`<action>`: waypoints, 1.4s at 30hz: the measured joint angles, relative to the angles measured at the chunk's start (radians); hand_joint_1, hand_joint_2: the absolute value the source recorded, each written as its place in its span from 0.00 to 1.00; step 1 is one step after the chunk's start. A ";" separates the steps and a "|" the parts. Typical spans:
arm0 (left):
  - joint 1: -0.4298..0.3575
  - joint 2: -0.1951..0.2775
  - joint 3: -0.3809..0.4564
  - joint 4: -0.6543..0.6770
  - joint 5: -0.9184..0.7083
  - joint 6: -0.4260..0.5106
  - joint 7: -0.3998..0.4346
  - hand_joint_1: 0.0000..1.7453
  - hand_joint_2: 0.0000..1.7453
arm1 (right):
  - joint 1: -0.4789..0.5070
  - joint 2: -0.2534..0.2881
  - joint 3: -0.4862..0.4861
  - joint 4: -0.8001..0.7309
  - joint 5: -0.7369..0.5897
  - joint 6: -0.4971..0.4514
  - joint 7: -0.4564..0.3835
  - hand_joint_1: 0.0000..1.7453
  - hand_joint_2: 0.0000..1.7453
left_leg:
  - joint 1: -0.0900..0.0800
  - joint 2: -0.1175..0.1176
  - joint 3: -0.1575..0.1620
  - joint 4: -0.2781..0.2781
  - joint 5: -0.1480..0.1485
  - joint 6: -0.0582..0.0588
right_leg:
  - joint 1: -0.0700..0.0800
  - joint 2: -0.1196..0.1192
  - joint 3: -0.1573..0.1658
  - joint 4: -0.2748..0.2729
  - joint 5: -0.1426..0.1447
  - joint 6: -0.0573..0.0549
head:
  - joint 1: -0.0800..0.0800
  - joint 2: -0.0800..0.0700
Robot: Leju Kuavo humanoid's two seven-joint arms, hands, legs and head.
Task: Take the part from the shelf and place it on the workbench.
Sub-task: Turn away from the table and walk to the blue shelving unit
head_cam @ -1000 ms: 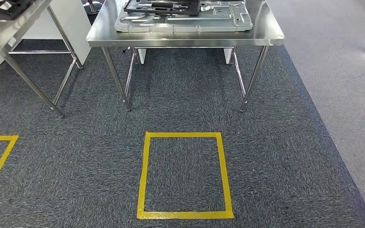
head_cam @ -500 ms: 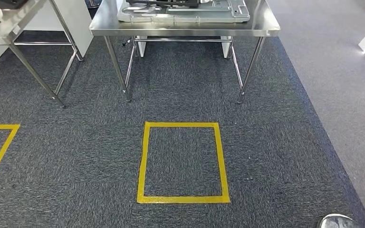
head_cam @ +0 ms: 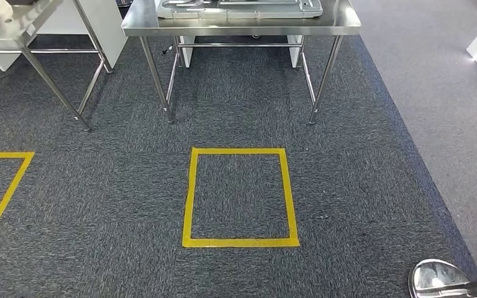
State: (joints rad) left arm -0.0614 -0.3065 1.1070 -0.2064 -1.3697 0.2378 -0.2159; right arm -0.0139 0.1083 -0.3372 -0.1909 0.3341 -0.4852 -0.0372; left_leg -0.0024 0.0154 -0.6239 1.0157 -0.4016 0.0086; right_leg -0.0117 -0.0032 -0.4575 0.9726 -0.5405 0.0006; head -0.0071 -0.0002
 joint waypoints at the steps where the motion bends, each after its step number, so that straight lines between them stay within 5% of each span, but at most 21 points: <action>1: 0.001 0.000 0.000 0.000 0.001 -0.001 0.000 0.00 0.00 | -0.001 0.000 0.000 0.000 0.001 0.000 0.000 0.00 0.00 | 0.001 -0.002 -0.008 0.015 -0.021 -0.005 | -0.001 -0.003 -0.010 -0.001 0.011 -0.011 | -0.002 0.000; 3: 0.001 0.001 0.000 0.000 0.004 -0.001 0.000 0.00 0.00 | -0.002 0.000 0.000 0.001 0.001 0.000 0.001 0.00 0.00 | 0.005 -0.006 -0.034 0.100 -0.115 -0.013 | -0.002 -0.008 -0.037 -0.001 0.035 -0.026 | -0.007 0.000; 5: 0.002 0.002 0.000 0.000 0.005 -0.001 0.000 0.00 0.00 | -0.001 0.000 0.000 0.001 0.001 0.000 0.002 0.00 0.00 | 0.006 -0.006 -0.056 0.228 -0.200 -0.018 | 0.001 -0.011 -0.069 0.003 0.057 -0.029 | -0.011 0.000; 7: 0.002 0.002 0.000 0.000 0.005 -0.001 0.000 0.00 0.00 | 0.000 0.000 0.000 0.001 0.001 0.000 0.002 0.00 0.00 | 0.006 -0.006 -0.040 0.287 -0.192 -0.018 | 0.003 -0.012 -0.105 0.014 0.079 -0.028 | -0.011 0.000; 9: 0.001 0.002 0.000 0.000 0.006 -0.001 0.000 0.00 0.00 | 0.000 0.000 0.000 0.001 0.001 0.000 0.002 0.00 0.00 | 0.005 -0.007 0.040 0.212 -0.136 -0.012 | 0.004 -0.010 -0.141 0.027 0.097 -0.025 | -0.011 0.000; 12: -0.002 0.002 0.000 0.000 0.006 -0.001 0.000 0.00 0.00 | -0.001 0.000 0.000 0.001 0.001 0.000 0.002 0.00 0.00 | 0.000 -0.008 0.200 -0.010 -0.145 0.003 | 0.008 -0.009 -0.171 0.041 0.123 -0.013 | -0.010 0.000; 13: -0.003 0.002 0.000 0.000 0.006 -0.001 0.000 0.00 0.00 | 0.000 0.000 0.000 0.001 0.001 0.000 0.002 0.00 0.00 | -0.003 -0.009 0.220 -0.046 -0.155 0.006 | 0.008 -0.010 -0.173 0.041 0.133 -0.007 | -0.010 0.000; 15: -0.002 0.001 0.000 0.000 0.006 -0.001 0.000 0.00 0.00 | 0.002 -0.001 0.000 0.003 0.001 0.000 0.002 0.00 0.00 | -0.003 -0.006 0.210 -0.060 -0.142 0.016 | 0.006 -0.009 -0.178 0.037 0.149 0.005 | -0.010 0.000; 17: -0.002 0.000 0.000 0.000 0.006 -0.001 0.000 0.00 0.00 | 0.003 -0.001 0.000 0.004 0.001 0.001 0.002 0.00 0.00 | 0.001 -0.002 0.186 -0.066 -0.116 0.031 | 0.004 -0.005 -0.194 0.068 0.100 0.016 | -0.006 0.000; 19: -0.002 0.000 0.000 0.000 0.008 -0.005 -0.005 0.00 0.00 | 0.003 -0.002 0.000 0.004 0.002 0.007 -0.002 0.00 0.00 | 0.002 -0.001 0.156 -0.067 -0.094 0.041 | 0.000 -0.002 -0.220 0.166 -0.003 0.023 | -0.001 0.000; 21: -0.001 0.000 0.000 0.000 0.009 -0.010 0.001 0.00 0.00 | 0.005 -0.002 0.000 0.004 -0.007 0.027 -0.011 0.00 0.00 | 0.000 0.000 0.126 -0.064 -0.075 0.042 | -0.002 -0.002 -0.238 0.283 -0.043 0.029 | 0.002 0.000; 23: -0.001 0.000 0.001 0.000 0.009 -0.014 0.017 0.00 0.00 | 0.006 -0.002 -0.008 0.004 -0.036 0.064 -0.021 0.00 0.00 | -0.001 0.003 0.095 -0.055 -0.057 0.038 | -0.002 -0.002 -0.214 0.312 0.008 0.030 | 0.002 0.000; 25: -0.001 0.000 0.002 0.000 0.009 -0.017 0.026 0.00 0.00 | 0.004 -0.002 -0.024 0.004 -0.068 0.099 -0.021 0.00 0.00 | -0.001 0.002 0.070 -0.042 -0.043 0.032 | -0.001 0.002 -0.119 0.205 0.048 0.024 | 0.002 0.000; 27: -0.003 -0.001 0.002 0.000 0.008 -0.018 0.031 0.00 0.00 | 0.003 -0.002 -0.037 0.004 -0.078 0.119 -0.002 0.00 0.00 | -0.004 -0.004 0.052 -0.028 -0.033 0.022 | 0.001 0.015 -0.014 0.055 0.019 0.013 | 0.001 0.000; 28: -0.004 -0.001 0.002 0.000 0.008 -0.018 0.033 0.00 0.00 | 0.003 -0.001 -0.041 0.004 -0.075 0.124 0.009 0.00 0.00 | -0.005 -0.008 0.046 -0.023 -0.027 0.016 | 0.004 0.020 0.014 0.009 0.001 0.007 | 0.001 0.000; 31: -0.004 0.001 0.002 0.000 0.009 -0.019 0.038 0.00 0.00 | 0.004 0.001 -0.048 0.005 -0.067 0.127 0.035 0.00 0.00 | -0.004 -0.017 0.034 -0.011 -0.021 -0.001 | 0.002 0.006 0.014 -0.014 0.003 -0.012 | 0.002 0.000; 33: -0.003 0.002 0.003 0.000 0.009 -0.019 0.041 0.00 0.00 | 0.003 0.003 -0.051 0.005 -0.062 0.127 0.048 0.00 0.00 | 0.000 -0.020 0.003 0.057 -0.075 -0.012 | -0.002 -0.010 0.004 -0.017 0.015 -0.026 | -0.003 0.000; 35: -0.002 0.002 0.005 0.000 0.009 -0.019 0.042 0.00 0.00 | 0.004 0.003 -0.052 0.005 -0.055 0.129 0.053 0.00 0.00 | 0.004 -0.019 -0.048 0.194 -0.157 -0.024 | -0.001 -0.027 -0.013 -0.010 0.021 -0.032 | -0.010 0.000; 37: 0.000 0.002 0.007 0.000 0.009 -0.019 0.042 0.00 0.00 | 0.005 0.003 -0.052 0.005 -0.047 0.134 0.055 0.00 0.00 | 0.006 -0.019 -0.070 0.283 -0.187 -0.031 | 0.000 -0.044 -0.030 0.000 0.024 -0.032 | -0.011 0.000; 39: 0.002 0.003 0.009 0.000 0.009 -0.020 0.042 0.00 0.00 | 0.005 0.003 -0.052 0.005 -0.042 0.140 0.056 0.00 0.00 | 0.008 -0.013 -0.018 0.224 -0.147 -0.032 | 0.000 -0.061 -0.040 0.012 0.024 -0.030 | -0.011 0.000; 42: 0.001 0.004 0.010 0.000 0.009 -0.018 0.042 0.00 0.00 | 0.004 0.005 -0.052 0.005 -0.032 0.149 0.054 0.00 0.00 | 0.001 0.033 0.100 0.032 -0.095 -0.019 | 0.005 -0.083 -0.047 0.026 0.021 -0.021 | -0.012 0.000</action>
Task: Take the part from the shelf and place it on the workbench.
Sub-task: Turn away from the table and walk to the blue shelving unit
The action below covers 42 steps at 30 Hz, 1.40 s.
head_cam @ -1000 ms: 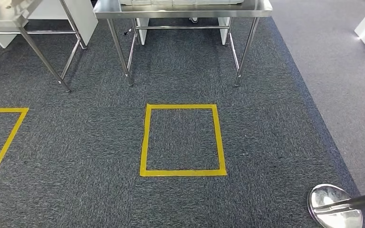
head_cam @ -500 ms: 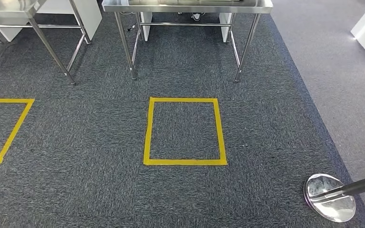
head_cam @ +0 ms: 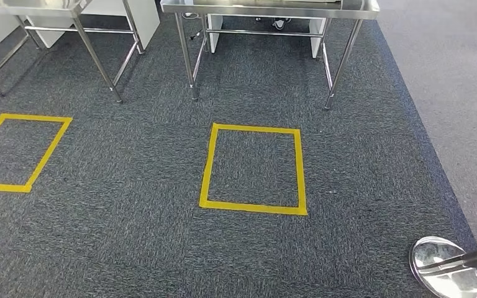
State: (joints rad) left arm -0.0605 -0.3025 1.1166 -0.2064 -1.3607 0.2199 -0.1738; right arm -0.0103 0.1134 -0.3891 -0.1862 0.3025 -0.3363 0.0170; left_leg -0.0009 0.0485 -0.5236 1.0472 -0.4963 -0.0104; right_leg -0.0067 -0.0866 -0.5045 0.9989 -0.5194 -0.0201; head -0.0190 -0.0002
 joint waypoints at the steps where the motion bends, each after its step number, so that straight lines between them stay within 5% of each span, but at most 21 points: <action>1: -0.001 0.000 0.000 0.000 0.000 0.001 0.000 0.00 0.00 | -0.001 0.001 0.000 0.000 0.003 0.004 -0.001 0.00 0.00 | -0.003 0.009 0.012 -0.028 -0.001 0.008 | 0.002 -0.008 -0.001 0.003 0.000 0.005 | 0.000 0.000; 3: 0.000 0.000 0.001 0.000 0.000 0.004 0.002 0.00 0.00 | -0.005 0.003 0.001 0.000 0.012 0.010 -0.003 0.00 0.00 | -0.005 -0.004 0.007 -0.039 0.000 0.025 | 0.005 -0.024 -0.001 0.003 0.002 0.015 | 0.001 0.000; 5: 0.001 -0.001 0.002 0.000 0.001 0.006 0.005 0.00 0.00 | -0.008 0.004 0.002 0.000 0.020 0.014 -0.003 0.00 0.00 | -0.001 -0.021 0.003 -0.049 0.010 0.042 | 0.002 -0.001 -0.011 0.028 -0.018 0.027 | 0.004 0.000; 8: 0.000 -0.002 0.004 0.000 0.002 0.010 0.011 0.00 0.00 | -0.006 0.005 0.003 0.000 0.026 0.022 -0.003 0.00 0.00 | 0.001 -0.047 -0.009 -0.053 0.024 0.059 | -0.003 0.069 -0.090 0.193 -0.114 0.035 | 0.011 0.000; 10: 0.001 -0.001 0.006 0.000 0.005 0.013 0.015 0.00 0.00 | -0.005 0.008 0.004 0.000 0.030 0.014 -0.003 0.00 0.00 | -0.001 -0.069 -0.016 -0.051 0.030 0.061 | -0.004 0.079 -0.134 0.280 -0.136 0.035 | 0.012 0.000; 12: 0.002 -0.001 0.008 0.000 0.007 0.015 0.019 0.00 0.00 | -0.005 0.016 0.004 0.000 0.034 -0.004 -0.001 0.00 0.00 | -0.002 -0.095 -0.018 -0.049 0.033 0.058 | -0.004 0.088 -0.109 0.227 -0.081 0.030 | 0.012 0.000; 14: 0.000 -0.002 0.009 0.000 0.009 0.017 0.024 0.00 0.00 | -0.004 0.025 0.006 0.000 0.041 -0.014 0.003 0.00 0.00 | -0.004 -0.119 -0.021 -0.045 0.035 0.053 | -0.004 0.129 -0.046 0.091 -0.011 0.019 | 0.012 0.000; 16: -0.002 -0.002 0.009 0.000 0.010 0.020 0.026 0.00 0.00 | -0.005 0.034 0.011 0.001 0.048 -0.014 0.010 0.00 0.00 | -0.004 -0.137 -0.030 -0.041 0.039 0.044 | -0.003 0.162 -0.016 0.014 0.012 0.014 | 0.012 0.000; 19: 0.000 -0.001 0.012 0.000 0.017 0.033 0.023 0.00 0.00 | -0.009 0.043 0.020 0.001 0.055 -0.010 0.016 0.00 0.00 | -0.002 -0.156 -0.043 -0.039 0.045 0.025 | -0.005 0.139 -0.013 -0.003 0.017 0.007 | 0.012 0.000; 21: 0.001 0.000 0.022 0.000 0.038 0.051 0.006 0.00 0.00 | -0.008 0.049 0.023 0.001 0.055 -0.008 0.016 0.00 0.00 | -0.003 -0.117 -0.065 0.005 0.014 0.015 | -0.010 0.113 -0.010 -0.014 0.024 -0.003 | 0.007 0.000; 23: -0.001 0.001 0.042 0.000 0.086 0.076 -0.039 0.00 0.00 | -0.004 0.054 0.024 0.001 0.048 -0.008 0.010 0.00 0.00 | 0.002 -0.070 -0.121 0.126 -0.054 0.005 | -0.009 0.084 -0.011 -0.016 0.025 -0.008 | 0.000 0.000; 25: -0.001 0.004 0.074 0.000 0.144 0.096 -0.095 0.00 0.00 | -0.002 0.055 0.023 0.001 0.038 -0.011 0.002 0.00 0.00 | 0.008 -0.057 -0.170 0.234 -0.093 -0.004 | -0.008 0.054 -0.014 -0.014 0.024 -0.008 | -0.002 0.000; 26: 0.000 0.006 0.091 -0.001 0.170 0.102 -0.121 0.00 0.00 | -0.002 0.056 0.023 0.001 0.034 -0.013 -0.002 0.00 0.00 | 0.011 -0.055 -0.170 0.239 -0.086 -0.007 | -0.008 0.040 -0.015 -0.012 0.023 -0.007 | -0.002 0.000; 30: -0.002 0.014 0.147 -0.004 0.236 0.108 -0.211 0.00 0.00 | -0.003 0.056 0.020 0.001 0.027 -0.021 -0.015 0.00 0.00 | 0.010 0.004 -0.039 0.006 0.014 -0.003 | -0.005 -0.002 -0.012 0.000 0.012 0.009 | -0.003 0.000; 33: -0.004 0.014 0.174 -0.005 0.251 0.107 -0.235 0.00 0.00 | -0.006 0.056 0.018 0.001 0.020 -0.024 -0.020 0.00 0.00 | 0.005 0.006 -0.026 -0.033 0.019 0.016 | 0.000 -0.024 -0.006 0.003 0.008 0.024 | -0.001 0.000; 34: -0.003 0.014 0.183 -0.005 0.258 0.105 -0.248 0.00 0.00 | -0.007 0.056 0.017 0.001 0.016 -0.024 -0.024 0.00 0.00 | 0.006 -0.003 -0.026 -0.035 0.021 0.023 | -0.002 -0.024 -0.005 0.004 0.005 0.030 | -0.001 0.000; 36: -0.004 0.015 0.200 -0.006 0.279 0.092 -0.291 0.00 0.00 | -0.008 0.056 0.010 0.000 0.003 -0.024 -0.036 0.00 0.00 | 0.009 -0.023 -0.026 -0.041 0.030 0.039 | -0.007 0.011 -0.018 0.042 -0.029 0.041 | 0.003 0.000; 38: -0.005 0.019 0.216 -0.008 0.296 0.067 -0.333 0.00 0.00 | -0.006 0.056 0.000 0.000 -0.004 -0.024 -0.052 0.00 0.00 | 0.008 -0.043 -0.030 -0.043 0.037 0.049 | -0.009 0.063 -0.070 0.157 -0.098 0.044 | 0.009 0.000; 40: -0.003 0.026 0.227 -0.010 0.303 0.042 -0.352 0.00 0.00 | -0.006 0.056 -0.007 0.000 -0.005 -0.023 -0.059 0.00 0.00 | 0.004 -0.067 -0.035 -0.042 0.040 0.053 | -0.008 0.080 -0.129 0.275 -0.140 0.043 | 0.010 0.000; 42: 0.001 0.034 0.235 -0.012 0.305 0.029 -0.360 0.00 0.00 | -0.006 0.056 -0.011 0.000 -0.006 -0.021 -0.063 0.00 0.00 | 0.001 -0.096 -0.035 -0.041 0.041 0.053 | -0.006 0.086 -0.130 0.265 -0.104 0.036 | 0.010 0.000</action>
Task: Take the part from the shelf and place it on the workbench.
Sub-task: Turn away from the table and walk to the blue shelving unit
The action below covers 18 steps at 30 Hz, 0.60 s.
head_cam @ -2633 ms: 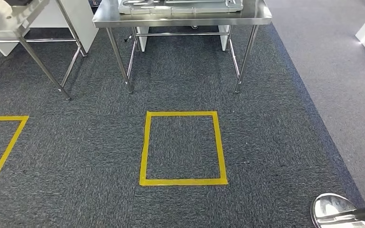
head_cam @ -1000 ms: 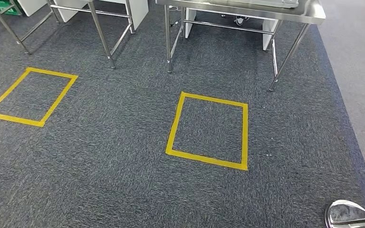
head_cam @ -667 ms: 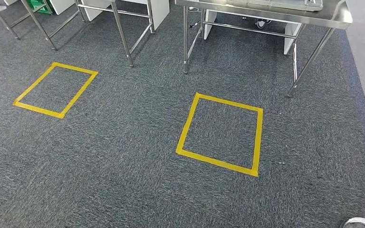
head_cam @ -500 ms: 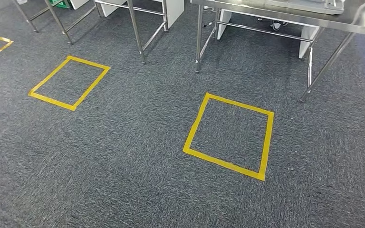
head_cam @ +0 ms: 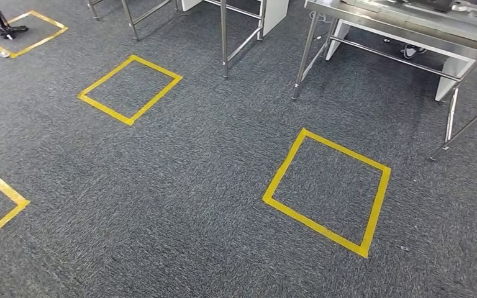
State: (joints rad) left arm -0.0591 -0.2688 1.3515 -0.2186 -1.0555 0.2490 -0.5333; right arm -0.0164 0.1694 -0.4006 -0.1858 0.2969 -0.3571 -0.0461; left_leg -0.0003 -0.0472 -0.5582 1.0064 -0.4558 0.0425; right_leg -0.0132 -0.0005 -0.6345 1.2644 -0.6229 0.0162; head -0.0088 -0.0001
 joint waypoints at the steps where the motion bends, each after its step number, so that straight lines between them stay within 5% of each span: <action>1: 0.002 0.003 0.004 -0.001 0.001 -0.004 -0.003 0.00 0.00 | 0.000 0.000 -0.002 0.000 0.000 0.004 -0.003 0.00 0.00 | -0.002 -0.014 0.002 0.001 0.000 0.000 | 0.001 0.008 0.025 -0.058 0.040 -0.005 | 0.000 0.000; 3: 0.002 0.006 0.011 -0.003 0.005 -0.006 -0.008 0.00 0.00 | 0.000 0.000 -0.008 0.000 0.000 0.019 -0.011 0.00 0.00 | -0.004 -0.040 0.001 0.004 0.001 -0.004 | 0.001 0.049 0.082 -0.191 0.102 -0.019 | 0.000 0.000; 5: 0.002 0.008 0.018 -0.005 0.018 -0.006 -0.010 0.00 0.00 | -0.003 0.000 -0.011 0.000 0.004 0.039 -0.019 0.00 0.00 | -0.002 -0.061 -0.005 0.005 0.004 -0.015 | 0.004 0.073 0.106 -0.250 0.117 -0.025 | 0.000 0.000; 7: 0.003 0.009 0.029 -0.008 0.041 -0.005 -0.015 0.00 0.00 | -0.010 0.001 -0.012 0.000 0.014 0.060 -0.022 0.00 0.00 | 0.001 -0.075 -0.012 0.006 0.007 -0.028 | 0.005 0.056 0.108 -0.259 0.122 -0.030 | 0.000 0.000; 9: 0.004 0.011 0.046 -0.012 0.072 -0.008 -0.025 0.00 0.00 | -0.012 0.004 -0.012 0.000 0.025 0.077 -0.022 0.00 0.00 | -0.001 -0.039 -0.028 0.036 -0.014 -0.039 | 0.000 0.031 0.114 -0.273 0.128 -0.040 | -0.003 0.000; 11: 0.001 0.015 0.066 -0.017 0.109 -0.014 -0.042 0.00 0.00 | -0.010 0.007 -0.012 0.000 0.034 0.087 -0.013 0.00 0.00 | 0.001 0.015 -0.078 0.138 -0.074 -0.050 | -0.001 0.002 0.117 -0.279 0.130 -0.048 | -0.011 0.000; 13: -0.001 0.016 0.090 -0.023 0.147 -0.016 -0.063 0.00 0.00 | -0.008 0.009 -0.012 0.000 0.040 0.092 0.006 0.00 0.00 | 0.008 0.032 -0.137 0.260 -0.126 -0.061 | 0.000 -0.029 0.115 -0.277 0.128 -0.049 | -0.014 0.000; 14: -0.001 0.017 0.102 -0.026 0.161 -0.015 -0.072 0.00 0.00 | -0.007 0.009 -0.012 0.000 0.042 0.093 0.015 0.00 0.00 | 0.012 0.036 -0.148 0.286 -0.128 -0.066 | 0.000 -0.043 0.114 -0.276 0.127 -0.048 | -0.014 0.000; 15: 0.000 0.018 0.113 -0.029 0.171 -0.015 -0.078 0.00 0.00 | -0.007 0.010 -0.012 0.000 0.042 0.093 0.021 0.00 0.00 | 0.016 0.040 -0.137 0.268 -0.110 -0.070 | -0.001 -0.056 0.114 -0.273 0.125 -0.046 | -0.014 0.000; 18: 0.000 0.020 0.136 -0.036 0.181 -0.014 -0.085 0.00 0.00 | -0.008 0.014 -0.012 0.000 0.042 0.094 0.027 0.00 0.00 | 0.021 0.089 -0.031 0.076 -0.029 -0.072 | -0.001 -0.091 0.118 -0.262 0.112 -0.031 | -0.015 0.000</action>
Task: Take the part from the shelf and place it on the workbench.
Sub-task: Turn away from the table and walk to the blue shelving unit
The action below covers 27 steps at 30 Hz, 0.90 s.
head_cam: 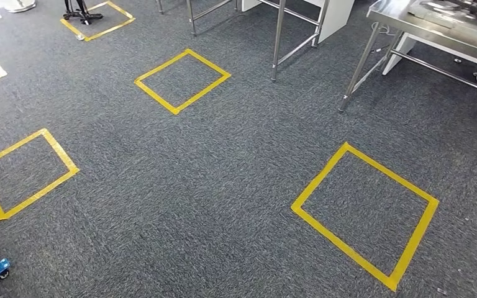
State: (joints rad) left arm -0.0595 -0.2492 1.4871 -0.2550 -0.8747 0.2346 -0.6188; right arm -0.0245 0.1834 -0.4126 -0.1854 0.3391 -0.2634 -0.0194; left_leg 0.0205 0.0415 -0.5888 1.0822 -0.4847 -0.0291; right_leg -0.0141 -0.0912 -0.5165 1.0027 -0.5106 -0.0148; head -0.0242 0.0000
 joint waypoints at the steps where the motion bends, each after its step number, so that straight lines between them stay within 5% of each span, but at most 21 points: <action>1: -0.001 0.000 0.004 -0.001 0.001 0.000 -0.001 0.00 0.00 | 0.000 0.001 0.000 0.000 0.000 0.000 0.000 0.00 0.00 | -0.002 0.013 0.022 -0.041 0.010 0.005 | 0.002 -0.009 0.002 0.003 -0.004 0.006 | 0.001 0.000; 5: 0.001 0.000 0.019 -0.003 0.003 0.005 -0.005 0.00 0.00 | -0.005 0.003 0.000 0.000 0.000 -0.001 0.006 0.00 0.00 | -0.007 -0.009 0.028 -0.064 0.018 0.033 | 0.002 -0.025 0.011 0.005 -0.011 0.029 | 0.005 0.000; 7: 0.000 0.000 0.026 -0.006 0.007 0.017 -0.013 0.00 0.00 | -0.006 0.004 0.000 0.000 -0.002 -0.001 0.013 0.00 0.00 | -0.003 -0.028 0.030 -0.074 0.026 0.047 | -0.003 0.022 -0.010 0.056 -0.052 0.038 | 0.010 0.000; 9: -0.002 -0.002 0.029 -0.010 0.010 0.026 -0.020 0.00 0.00 | -0.004 0.005 0.000 0.000 -0.003 0.002 0.016 0.00 0.00 | -0.005 -0.048 0.025 -0.076 0.031 0.056 | -0.003 0.074 -0.070 0.179 -0.121 0.039 | 0.015 0.000; 11: -0.001 -0.003 0.030 -0.012 0.012 0.032 -0.021 0.00 0.00 | -0.003 0.007 0.000 0.000 0.002 0.008 0.013 0.00 0.00 | -0.009 -0.073 0.020 -0.075 0.033 0.059 | -0.001 0.085 -0.121 0.275 -0.148 0.035 | 0.016 0.000; 13: 0.001 -0.005 0.032 -0.014 0.011 0.035 -0.017 0.00 0.00 | -0.004 0.010 0.001 0.000 0.015 0.018 0.008 0.00 0.00 | -0.012 -0.101 0.021 -0.072 0.034 0.059 | 0.002 0.094 -0.106 0.235 -0.097 0.027 | 0.016 0.000; 15: 0.000 -0.009 0.033 -0.015 0.008 0.032 -0.010 0.00 0.00 | -0.004 0.012 0.005 0.000 0.032 0.033 -0.001 0.00 0.00 | -0.015 -0.128 0.021 -0.068 0.034 0.056 | 0.003 0.136 -0.048 0.104 -0.024 0.014 | 0.016 0.000; 18: -0.003 -0.013 0.033 -0.015 0.002 0.031 0.004 0.00 0.00 | -0.007 0.017 0.017 0.000 0.049 0.053 -0.008 0.00 0.00 | -0.013 -0.163 0.012 -0.066 0.038 0.039 | 0.008 0.176 -0.012 0.014 -0.001 0.001 | 0.016 0.000; 20: -0.001 -0.013 0.033 -0.016 -0.003 0.033 0.010 0.00 0.00 | -0.011 0.019 0.024 0.000 0.053 0.061 -0.007 0.00 0.00 | -0.010 -0.174 0.006 -0.067 0.041 0.027 | 0.007 0.151 -0.006 0.003 0.005 -0.005 | 0.016 0.000; 22: -0.001 -0.012 0.033 -0.016 -0.005 0.035 0.015 0.00 0.00 | -0.011 0.022 0.026 0.000 0.054 0.063 -0.006 0.00 0.00 | -0.013 -0.129 -0.014 -0.029 0.016 0.018 | 0.003 0.123 0.002 -0.012 0.012 -0.014 | 0.010 0.000; 24: -0.004 -0.012 0.033 -0.016 -0.005 0.035 0.019 0.00 0.00 | -0.008 0.023 0.026 0.000 0.054 0.063 -0.003 0.00 0.00 | -0.013 -0.070 -0.069 0.087 -0.048 0.012 | 0.006 0.090 0.006 -0.016 0.011 -0.021 | 0.003 0.000; 26: -0.004 -0.012 0.033 -0.016 -0.006 0.035 0.026 0.00 0.00 | -0.006 0.023 0.026 0.000 0.054 0.065 -0.001 0.00 0.00 | -0.010 -0.053 -0.122 0.201 -0.092 0.006 | 0.009 0.057 0.005 -0.013 0.007 -0.025 | 0.002 0.000; 27: -0.003 -0.011 0.033 -0.016 -0.006 0.035 0.030 0.00 0.00 | -0.006 0.023 0.026 0.000 0.054 0.068 0.000 0.00 0.00 | -0.008 -0.049 -0.124 0.211 -0.087 0.004 | 0.009 0.042 0.006 -0.012 0.004 -0.024 | 0.002 0.000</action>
State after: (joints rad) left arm -0.0625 -0.2604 1.5202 -0.2712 -0.8807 0.2701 -0.5891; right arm -0.0306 0.2067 -0.3864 -0.1858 0.3935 -0.1952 -0.0197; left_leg 0.0129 -0.0078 -0.7130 1.2932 -0.5718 -0.0255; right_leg -0.0047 -0.0488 -0.5109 0.9908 -0.5063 -0.0392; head -0.0223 0.0000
